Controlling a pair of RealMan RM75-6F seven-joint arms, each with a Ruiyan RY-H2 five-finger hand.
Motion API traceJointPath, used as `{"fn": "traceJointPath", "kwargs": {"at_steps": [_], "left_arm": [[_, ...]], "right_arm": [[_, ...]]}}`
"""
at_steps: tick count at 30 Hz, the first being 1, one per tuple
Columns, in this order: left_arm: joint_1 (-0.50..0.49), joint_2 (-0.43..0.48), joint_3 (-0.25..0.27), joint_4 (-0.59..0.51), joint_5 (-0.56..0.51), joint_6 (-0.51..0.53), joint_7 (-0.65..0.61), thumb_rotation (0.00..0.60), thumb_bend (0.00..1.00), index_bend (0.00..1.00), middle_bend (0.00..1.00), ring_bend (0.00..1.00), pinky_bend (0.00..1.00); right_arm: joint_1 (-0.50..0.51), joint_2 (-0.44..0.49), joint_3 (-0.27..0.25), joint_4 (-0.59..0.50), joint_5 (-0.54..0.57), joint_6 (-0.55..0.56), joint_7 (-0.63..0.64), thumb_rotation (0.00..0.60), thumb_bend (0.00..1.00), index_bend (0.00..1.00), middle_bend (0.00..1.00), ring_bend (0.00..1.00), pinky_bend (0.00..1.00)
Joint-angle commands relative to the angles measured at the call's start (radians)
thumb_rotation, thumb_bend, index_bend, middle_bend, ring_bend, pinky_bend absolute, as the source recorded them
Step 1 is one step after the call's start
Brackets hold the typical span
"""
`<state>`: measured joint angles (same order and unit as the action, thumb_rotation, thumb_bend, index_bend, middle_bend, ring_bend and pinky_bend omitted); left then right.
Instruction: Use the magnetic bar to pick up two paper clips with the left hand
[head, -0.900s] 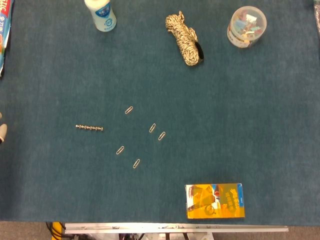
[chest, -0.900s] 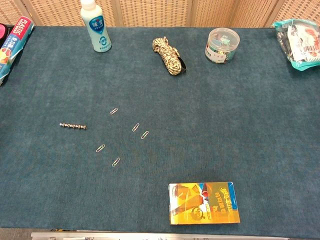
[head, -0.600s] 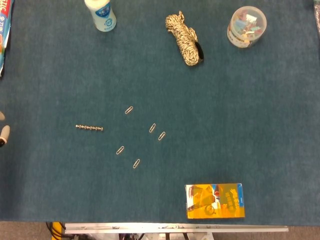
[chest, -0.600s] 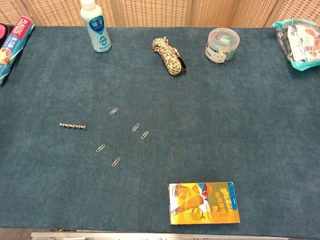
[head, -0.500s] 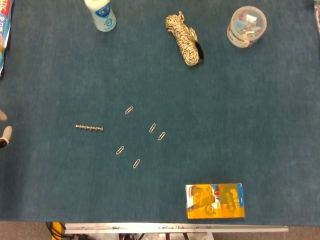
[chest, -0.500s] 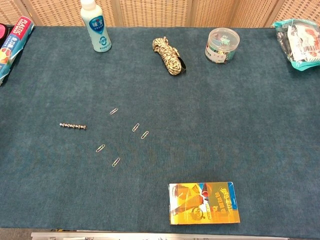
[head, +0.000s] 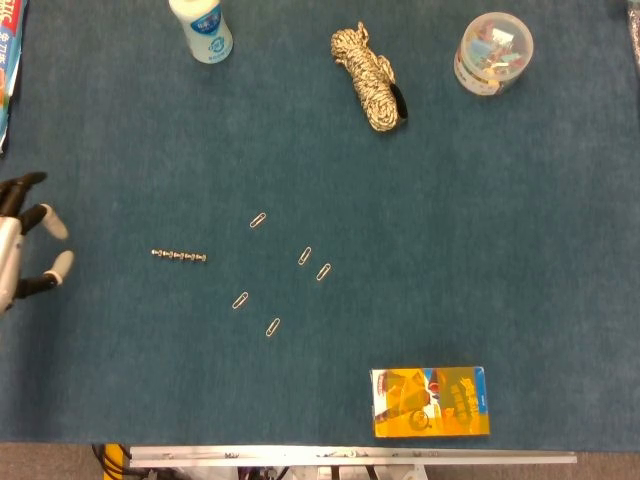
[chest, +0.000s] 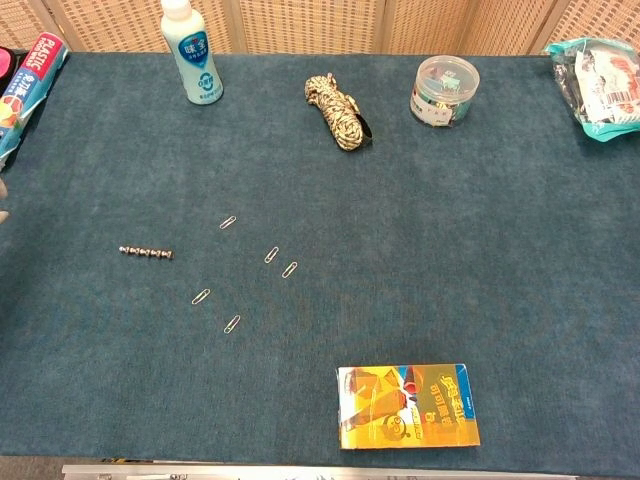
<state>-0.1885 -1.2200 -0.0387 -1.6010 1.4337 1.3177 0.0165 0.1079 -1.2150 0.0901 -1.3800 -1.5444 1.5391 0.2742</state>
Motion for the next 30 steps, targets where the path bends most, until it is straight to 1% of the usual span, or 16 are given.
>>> {"fn": "traceJointPath", "kwargs": {"at_steps": [1,5,9,16,22,30], "left_arm": [[-0.028,0.0,0.004,0.012,0.01,-0.041,-0.011,0.6,0.27,0.51,0.15,0.09,0.22],[-0.056,-0.013,0.006,0.036,0.004,-0.093,-0.016,0.6,0.27,0.51,0.13,0.06,0.19],[-0.078,-0.024,0.007,0.052,-0.004,-0.13,-0.018,0.6,0.27,0.51,0.13,0.05,0.17],[-0.108,-0.033,0.011,0.062,-0.03,-0.192,-0.005,0.6,0.27,0.51,0.12,0.05,0.17],[-0.136,-0.047,0.019,0.077,-0.039,-0.242,0.003,0.6,0.27,0.47,0.1,0.03,0.16],[-0.166,-0.061,0.02,0.097,-0.053,-0.291,-0.008,0.6,0.27,0.46,0.1,0.03,0.16]], "right_arm": [[-0.005,0.001,0.0,-0.002,0.004,0.004,0.001,0.6,0.1,0.4,0.3,0.21,0.3],[-0.009,0.0,-0.001,-0.003,0.011,0.004,-0.004,0.6,0.1,0.4,0.3,0.21,0.3],[-0.008,0.0,0.0,-0.004,0.013,-0.001,-0.008,0.6,0.1,0.4,0.3,0.21,0.3],[0.0,0.0,0.002,-0.002,0.009,-0.009,-0.006,0.6,0.1,0.4,0.3,0.21,0.3],[0.002,0.001,0.003,-0.001,0.007,-0.007,-0.005,0.6,0.1,0.4,0.3,0.21,0.3],[0.0,0.002,0.004,0.001,0.011,-0.008,-0.004,0.6,0.1,0.4,0.3,0.21,0.3]]}}
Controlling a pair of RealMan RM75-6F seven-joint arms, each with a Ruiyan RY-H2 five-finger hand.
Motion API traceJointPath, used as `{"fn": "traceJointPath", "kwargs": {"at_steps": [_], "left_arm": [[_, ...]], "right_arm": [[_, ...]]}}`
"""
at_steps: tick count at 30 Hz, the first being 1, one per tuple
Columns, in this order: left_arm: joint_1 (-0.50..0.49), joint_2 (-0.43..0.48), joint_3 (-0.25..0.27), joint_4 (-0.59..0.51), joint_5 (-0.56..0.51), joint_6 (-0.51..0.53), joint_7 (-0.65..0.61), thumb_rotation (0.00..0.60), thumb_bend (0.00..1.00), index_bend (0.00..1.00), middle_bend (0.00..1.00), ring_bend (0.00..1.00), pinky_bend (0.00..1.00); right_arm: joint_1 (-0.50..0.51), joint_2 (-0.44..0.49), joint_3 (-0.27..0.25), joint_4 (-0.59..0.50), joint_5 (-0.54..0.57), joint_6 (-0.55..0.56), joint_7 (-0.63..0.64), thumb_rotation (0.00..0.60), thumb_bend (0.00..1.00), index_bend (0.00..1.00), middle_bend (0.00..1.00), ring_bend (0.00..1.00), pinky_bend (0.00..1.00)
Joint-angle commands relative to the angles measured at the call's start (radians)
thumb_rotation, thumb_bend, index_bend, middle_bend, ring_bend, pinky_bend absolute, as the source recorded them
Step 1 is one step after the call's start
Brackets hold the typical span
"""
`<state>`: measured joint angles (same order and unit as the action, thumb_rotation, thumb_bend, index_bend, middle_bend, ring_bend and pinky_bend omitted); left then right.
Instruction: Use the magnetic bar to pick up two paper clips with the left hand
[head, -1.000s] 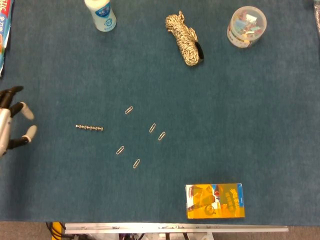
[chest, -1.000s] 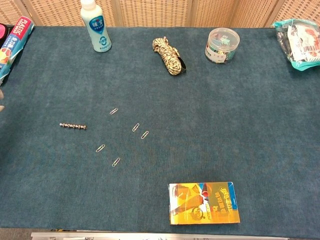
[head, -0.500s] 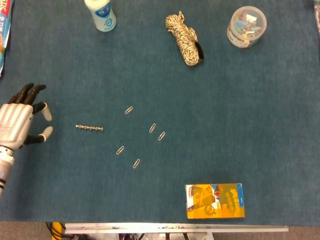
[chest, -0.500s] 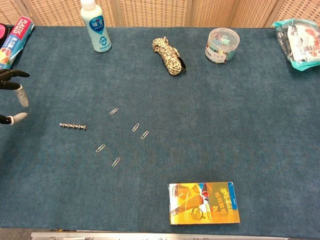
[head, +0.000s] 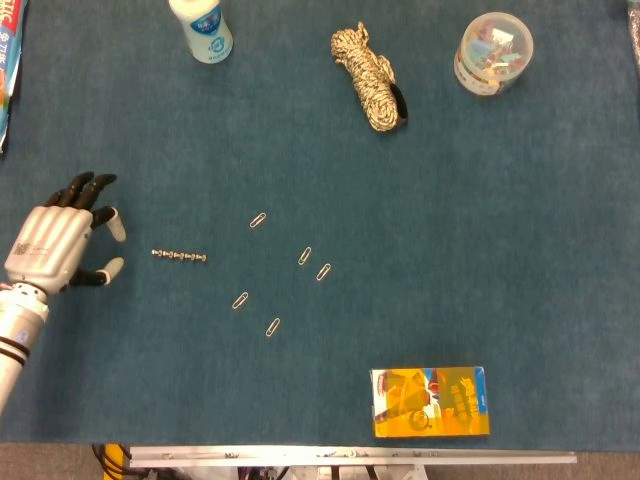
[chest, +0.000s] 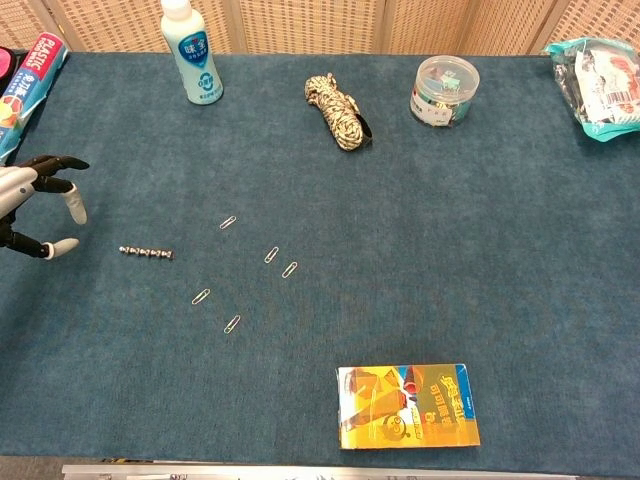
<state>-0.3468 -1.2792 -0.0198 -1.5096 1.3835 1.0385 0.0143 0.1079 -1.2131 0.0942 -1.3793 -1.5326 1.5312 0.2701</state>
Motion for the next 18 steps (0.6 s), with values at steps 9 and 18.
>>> {"fn": "traceJointPath", "kwargs": {"at_steps": [9,18], "left_arm": [[-0.027,-0.021,0.009,0.025,0.005,-0.03,-0.025,0.6,0.27,0.46,0.1,0.03,0.16],[-0.049,-0.047,0.017,0.039,0.015,-0.05,-0.024,0.6,0.27,0.46,0.1,0.03,0.16]], "right_arm": [[0.004,-0.003,-0.001,-0.002,-0.003,-0.004,-0.004,0.6,0.1,0.4,0.3,0.21,0.3],[0.004,-0.006,-0.002,-0.001,-0.003,-0.006,-0.006,0.6,0.1,0.4,0.3,0.21,0.3]]}}
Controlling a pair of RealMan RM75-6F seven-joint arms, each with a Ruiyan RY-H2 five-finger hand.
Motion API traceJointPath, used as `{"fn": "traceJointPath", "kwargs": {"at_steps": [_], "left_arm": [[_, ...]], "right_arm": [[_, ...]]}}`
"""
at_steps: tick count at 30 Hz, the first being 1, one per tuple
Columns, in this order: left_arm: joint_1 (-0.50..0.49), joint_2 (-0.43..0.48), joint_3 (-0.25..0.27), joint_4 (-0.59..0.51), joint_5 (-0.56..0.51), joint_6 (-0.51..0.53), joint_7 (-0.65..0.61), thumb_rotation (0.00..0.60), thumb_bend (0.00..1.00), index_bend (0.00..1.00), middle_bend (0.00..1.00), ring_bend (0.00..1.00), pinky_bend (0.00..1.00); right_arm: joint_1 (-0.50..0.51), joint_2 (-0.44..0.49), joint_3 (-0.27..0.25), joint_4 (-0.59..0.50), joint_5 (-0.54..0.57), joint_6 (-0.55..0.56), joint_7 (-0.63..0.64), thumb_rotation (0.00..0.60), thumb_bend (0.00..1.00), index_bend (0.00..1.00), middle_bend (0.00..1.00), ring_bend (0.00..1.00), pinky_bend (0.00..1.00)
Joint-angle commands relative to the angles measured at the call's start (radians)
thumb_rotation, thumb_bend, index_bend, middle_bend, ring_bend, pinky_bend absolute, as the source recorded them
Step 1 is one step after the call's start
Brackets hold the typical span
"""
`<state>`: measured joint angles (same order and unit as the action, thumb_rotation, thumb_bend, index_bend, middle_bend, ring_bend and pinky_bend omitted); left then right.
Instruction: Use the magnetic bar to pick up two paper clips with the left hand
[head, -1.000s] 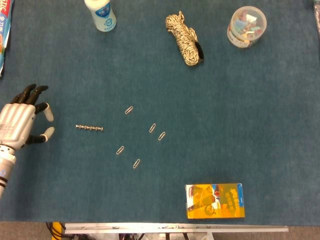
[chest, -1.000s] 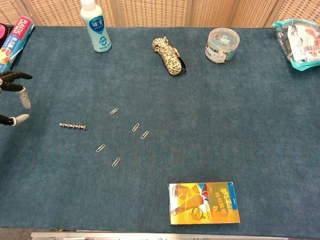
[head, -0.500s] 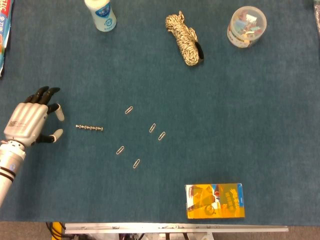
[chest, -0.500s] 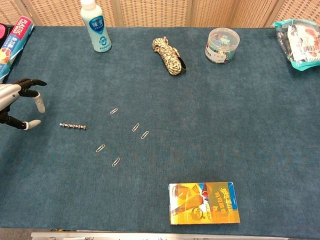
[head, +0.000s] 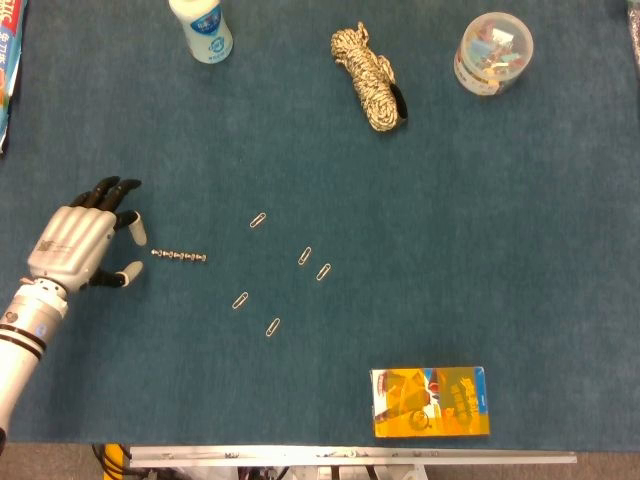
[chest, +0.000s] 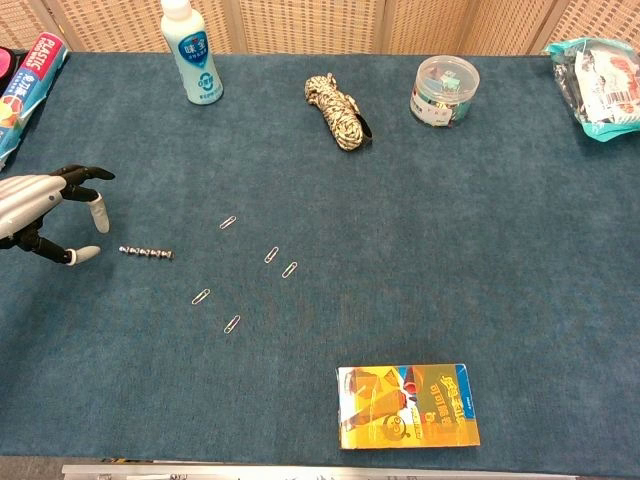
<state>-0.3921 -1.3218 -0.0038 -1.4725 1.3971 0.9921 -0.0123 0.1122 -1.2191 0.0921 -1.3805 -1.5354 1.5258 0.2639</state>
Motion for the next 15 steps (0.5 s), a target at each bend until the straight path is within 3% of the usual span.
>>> {"fn": "traceJointPath", "kwargs": {"at_steps": [1,15], "left_arm": [[-0.006,-0.007,0.0,0.003,0.001,-0.005,0.002,0.6,0.27,0.46,0.1,0.03,0.16],[-0.05,-0.044,-0.005,0.023,-0.026,-0.058,0.014,0.6,0.27,0.46,0.1,0.03,0.16]], "right_arm": [[0.0,-0.001,0.0,0.001,0.0,-0.001,0.0,0.6,0.1,0.4,0.3,0.21,0.3],[0.0,-0.007,-0.002,0.011,0.005,-0.007,0.007,0.6,0.1,0.4,0.3,0.21,0.3]]}}
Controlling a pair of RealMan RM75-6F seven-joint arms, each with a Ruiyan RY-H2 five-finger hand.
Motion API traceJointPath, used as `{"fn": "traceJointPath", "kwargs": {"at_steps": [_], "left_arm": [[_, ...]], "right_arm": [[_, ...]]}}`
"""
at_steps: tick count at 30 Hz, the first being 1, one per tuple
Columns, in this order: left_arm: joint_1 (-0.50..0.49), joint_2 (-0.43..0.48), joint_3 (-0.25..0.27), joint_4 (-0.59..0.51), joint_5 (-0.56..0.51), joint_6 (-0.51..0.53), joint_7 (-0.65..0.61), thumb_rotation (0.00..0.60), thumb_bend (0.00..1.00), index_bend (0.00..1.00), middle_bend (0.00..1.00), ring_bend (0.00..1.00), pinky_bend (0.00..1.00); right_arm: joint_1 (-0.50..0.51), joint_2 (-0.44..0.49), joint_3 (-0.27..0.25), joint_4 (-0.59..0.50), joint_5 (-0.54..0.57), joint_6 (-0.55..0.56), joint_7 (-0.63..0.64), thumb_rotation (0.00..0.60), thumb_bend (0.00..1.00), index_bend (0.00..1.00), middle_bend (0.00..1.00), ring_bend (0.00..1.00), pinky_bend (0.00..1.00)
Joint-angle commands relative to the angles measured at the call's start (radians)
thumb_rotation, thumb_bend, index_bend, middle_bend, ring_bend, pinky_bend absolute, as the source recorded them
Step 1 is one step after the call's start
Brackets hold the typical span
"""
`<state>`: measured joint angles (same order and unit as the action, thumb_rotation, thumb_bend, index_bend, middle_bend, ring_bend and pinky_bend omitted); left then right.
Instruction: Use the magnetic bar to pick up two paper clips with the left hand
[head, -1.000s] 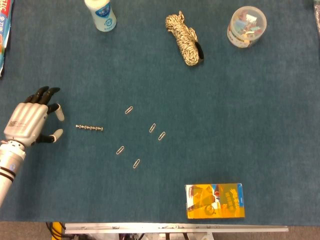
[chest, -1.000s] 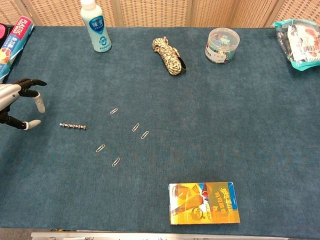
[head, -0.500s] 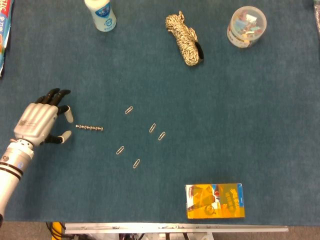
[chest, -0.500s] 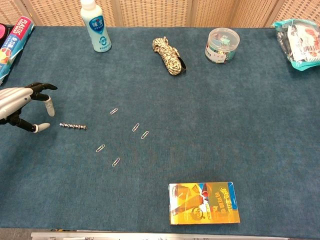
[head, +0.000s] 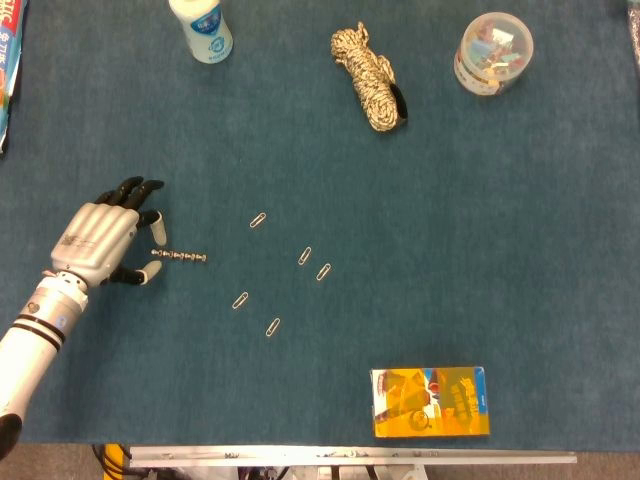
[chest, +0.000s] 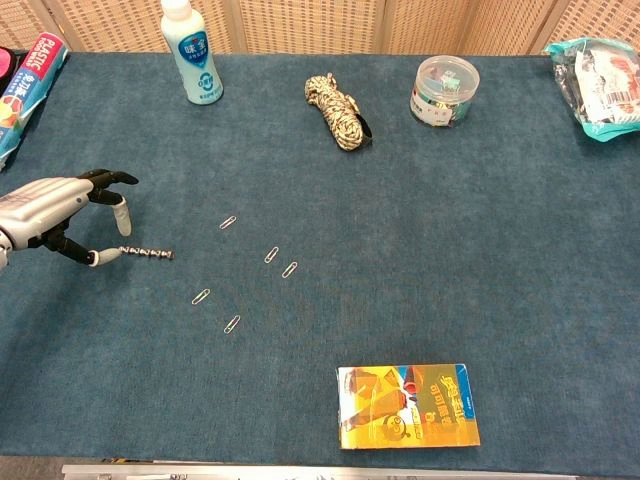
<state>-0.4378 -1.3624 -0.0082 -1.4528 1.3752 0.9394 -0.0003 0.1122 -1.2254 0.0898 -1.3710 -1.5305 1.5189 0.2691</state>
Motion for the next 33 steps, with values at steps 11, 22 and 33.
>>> {"fn": "traceJointPath", "kwargs": {"at_steps": [11,22,33], "left_arm": [[-0.027,-0.024,-0.005,0.018,-0.042,-0.041,0.021,0.6,0.27,0.46,0.1,0.03,0.16],[-0.04,-0.046,-0.003,0.041,-0.064,-0.061,0.022,0.6,0.27,0.46,0.1,0.03,0.16],[-0.045,-0.059,0.003,0.059,-0.071,-0.07,0.012,0.6,0.27,0.47,0.1,0.03,0.16]], "right_arm": [[-0.001,-0.003,-0.001,0.006,0.001,-0.001,0.008,0.6,0.1,0.4,0.3,0.21,0.3],[-0.001,-0.003,-0.001,0.008,0.0,0.0,0.012,0.6,0.1,0.4,0.3,0.21,0.3],[0.0,-0.006,-0.001,0.011,0.0,-0.002,0.014,0.6,0.1,0.4,0.3,0.21,0.3]]}}
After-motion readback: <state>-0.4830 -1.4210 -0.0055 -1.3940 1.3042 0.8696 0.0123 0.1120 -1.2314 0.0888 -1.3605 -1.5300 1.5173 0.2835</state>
